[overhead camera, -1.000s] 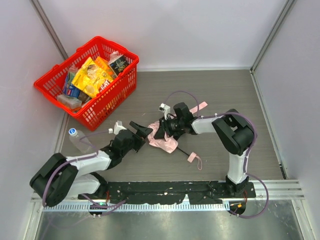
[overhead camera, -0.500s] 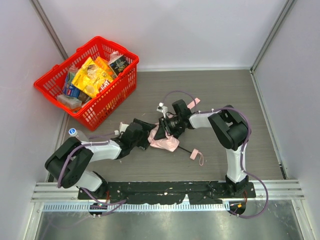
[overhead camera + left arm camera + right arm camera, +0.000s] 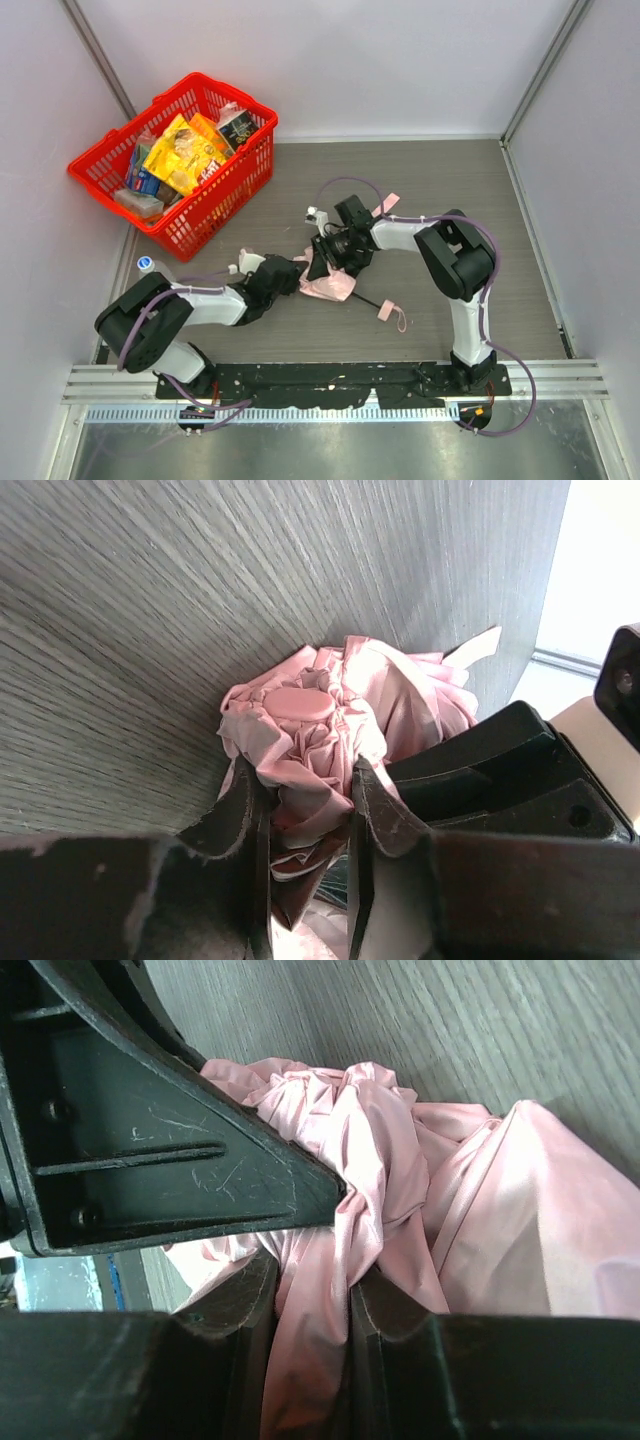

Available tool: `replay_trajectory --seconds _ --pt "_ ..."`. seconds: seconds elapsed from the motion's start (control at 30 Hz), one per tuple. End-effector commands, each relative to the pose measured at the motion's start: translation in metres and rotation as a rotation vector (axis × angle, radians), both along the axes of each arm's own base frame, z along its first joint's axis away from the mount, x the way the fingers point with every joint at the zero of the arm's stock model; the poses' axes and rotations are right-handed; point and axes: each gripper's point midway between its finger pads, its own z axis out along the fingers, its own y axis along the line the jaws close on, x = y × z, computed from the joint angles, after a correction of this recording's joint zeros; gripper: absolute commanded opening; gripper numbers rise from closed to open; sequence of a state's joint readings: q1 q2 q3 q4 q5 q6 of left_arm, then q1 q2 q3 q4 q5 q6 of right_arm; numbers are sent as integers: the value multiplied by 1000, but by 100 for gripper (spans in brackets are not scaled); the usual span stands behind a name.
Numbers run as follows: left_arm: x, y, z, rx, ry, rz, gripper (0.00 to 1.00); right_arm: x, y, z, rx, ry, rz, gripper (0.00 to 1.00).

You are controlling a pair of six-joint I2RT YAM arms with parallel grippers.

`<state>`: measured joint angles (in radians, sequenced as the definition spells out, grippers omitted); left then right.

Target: Put away the umbrella

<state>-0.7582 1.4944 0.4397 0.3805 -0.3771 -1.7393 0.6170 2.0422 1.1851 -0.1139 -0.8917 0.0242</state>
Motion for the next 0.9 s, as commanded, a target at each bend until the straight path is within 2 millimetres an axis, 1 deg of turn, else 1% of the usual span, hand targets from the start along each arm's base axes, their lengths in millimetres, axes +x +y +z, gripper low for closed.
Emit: replay_trajectory --seconds 0.0,0.03,0.07,0.1,0.13,0.17,0.2,0.23,0.27,0.33,0.37,0.4,0.43,0.47,0.5,0.53,0.6,0.63,0.67,0.7,0.73,0.77,0.8,0.83,0.87 --pt "-13 33 -33 248 13 -45 9 -60 -15 -57 -230 94 118 1" --pt "-15 32 -34 241 23 -53 8 -51 -13 -53 -237 46 91 6" --pt "-18 30 -36 229 39 -58 1 -48 -12 -51 -245 37 66 14" --pt "-21 29 -38 221 53 -66 0 -33 -12 -42 -266 -19 -1 21" --pt "-23 28 -38 213 61 -73 0 -27 -14 -40 -280 -37 -38 33" --pt "-27 28 -40 207 78 -80 0 -19 -14 -27 -286 -70 -77 40" --pt "-29 28 -42 203 87 -84 0 -11 -16 -14 -295 -109 -116 67" --pt "-32 28 -41 194 92 -86 0 -10 -16 -6 -292 -117 -136 72" --pt "-34 30 -42 194 97 -83 0 -8 -19 6 -285 -148 -153 78" --pt "-41 34 -46 203 127 -89 0 -5 -23 30 -258 -211 -191 80" --pt "-43 34 -46 200 135 -95 0 -10 -25 33 -255 -227 -185 80" --pt "-46 34 -47 197 144 -102 0 -7 -25 50 -229 -286 -187 81" --pt "-49 34 -49 194 159 -104 0 -13 -24 53 -225 -316 -171 82" --pt "-51 34 -49 189 166 -108 0 -13 -23 65 -209 -381 -160 82" --pt "-52 34 -49 185 169 -108 0 -16 -22 72 -216 -426 -171 82" --pt "-53 34 -49 180 170 -108 0 -14 -22 77 -215 -475 -161 83" --pt "-54 33 -48 177 177 -114 0 -15 -20 93 -175 -522 -178 83" --pt "-55 32 -47 176 182 -120 0 -19 -20 106 -146 -552 -187 84" --pt "-56 32 -47 173 186 -119 0 -16 -17 117 -112 -589 -199 86" --pt "-57 32 -46 168 193 -117 0 -20 -15 126 -99 -623 -200 89" --pt "-59 33 -47 170 207 -114 0 -26 -11 130 -91 -653 -165 89" --pt "-60 33 -47 166 222 -112 0 -26 -10 128 -106 -671 -159 89" --pt "-62 33 -47 169 236 -112 0 -30 -6 125 -117 -698 -123 89" --pt "-63 33 -46 171 245 -114 0 -27 -5 114 -162 -709 -116 89" --pt "-64 32 -45 167 256 -112 0 -29 -2 110 -184 -740 -82 89"
